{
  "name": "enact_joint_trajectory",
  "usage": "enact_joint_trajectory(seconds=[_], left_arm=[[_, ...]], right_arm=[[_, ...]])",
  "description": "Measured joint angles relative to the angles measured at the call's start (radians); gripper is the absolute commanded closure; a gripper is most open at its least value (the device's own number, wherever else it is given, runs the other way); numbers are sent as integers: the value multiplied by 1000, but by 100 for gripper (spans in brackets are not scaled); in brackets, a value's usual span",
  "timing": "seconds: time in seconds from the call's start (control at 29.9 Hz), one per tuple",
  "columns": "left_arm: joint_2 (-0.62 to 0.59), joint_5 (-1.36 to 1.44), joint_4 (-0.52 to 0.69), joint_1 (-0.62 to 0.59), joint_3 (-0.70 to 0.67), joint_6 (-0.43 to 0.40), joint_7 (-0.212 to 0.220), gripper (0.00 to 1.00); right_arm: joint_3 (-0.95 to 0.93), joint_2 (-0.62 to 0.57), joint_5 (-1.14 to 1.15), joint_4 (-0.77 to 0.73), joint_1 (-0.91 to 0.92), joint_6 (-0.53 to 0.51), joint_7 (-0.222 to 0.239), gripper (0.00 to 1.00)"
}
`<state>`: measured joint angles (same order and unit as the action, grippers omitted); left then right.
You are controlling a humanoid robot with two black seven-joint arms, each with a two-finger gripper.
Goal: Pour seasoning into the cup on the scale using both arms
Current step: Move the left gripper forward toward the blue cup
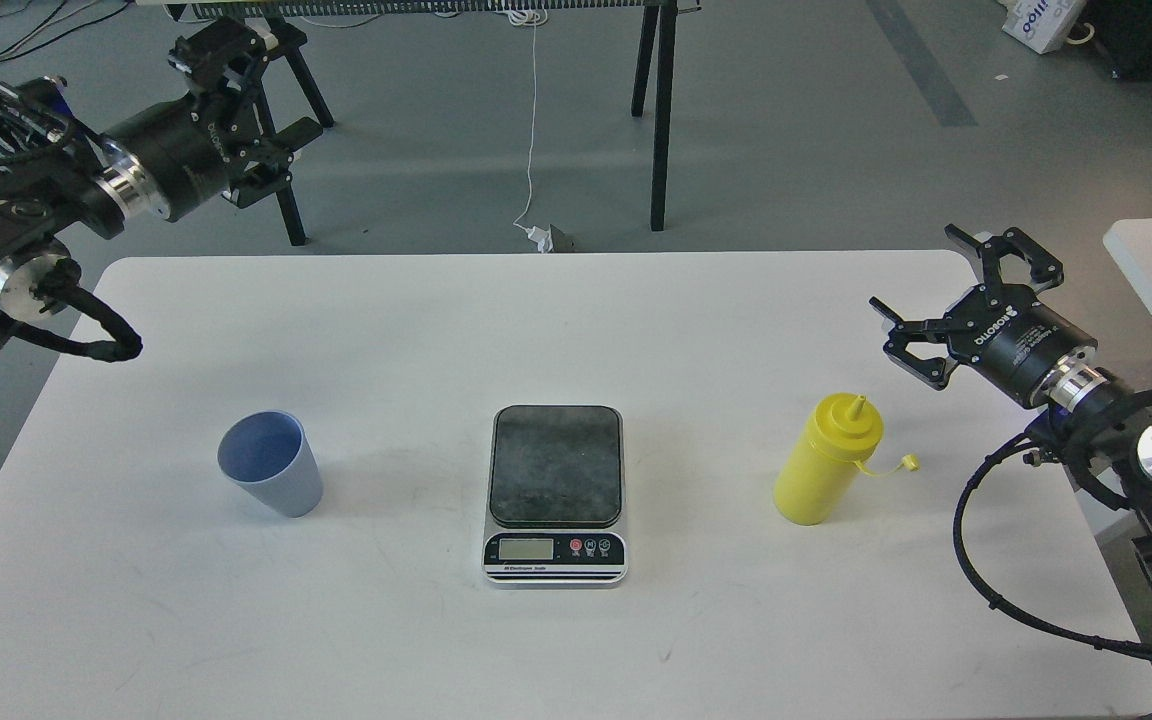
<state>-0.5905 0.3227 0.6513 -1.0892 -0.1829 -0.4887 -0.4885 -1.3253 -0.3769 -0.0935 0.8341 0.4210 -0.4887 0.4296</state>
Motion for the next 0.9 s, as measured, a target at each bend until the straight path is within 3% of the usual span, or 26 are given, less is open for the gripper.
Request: enact_joint_trajectory(seconds=[0.63, 0.9], left_arm=[[2, 11, 0, 52, -10, 0, 0, 0], [-28, 459, 10, 20, -2, 0, 0, 0]], right_arm=[[-2, 9, 0, -3, -5, 0, 0, 1], [-10, 6, 0, -1, -5, 0, -1, 1]])
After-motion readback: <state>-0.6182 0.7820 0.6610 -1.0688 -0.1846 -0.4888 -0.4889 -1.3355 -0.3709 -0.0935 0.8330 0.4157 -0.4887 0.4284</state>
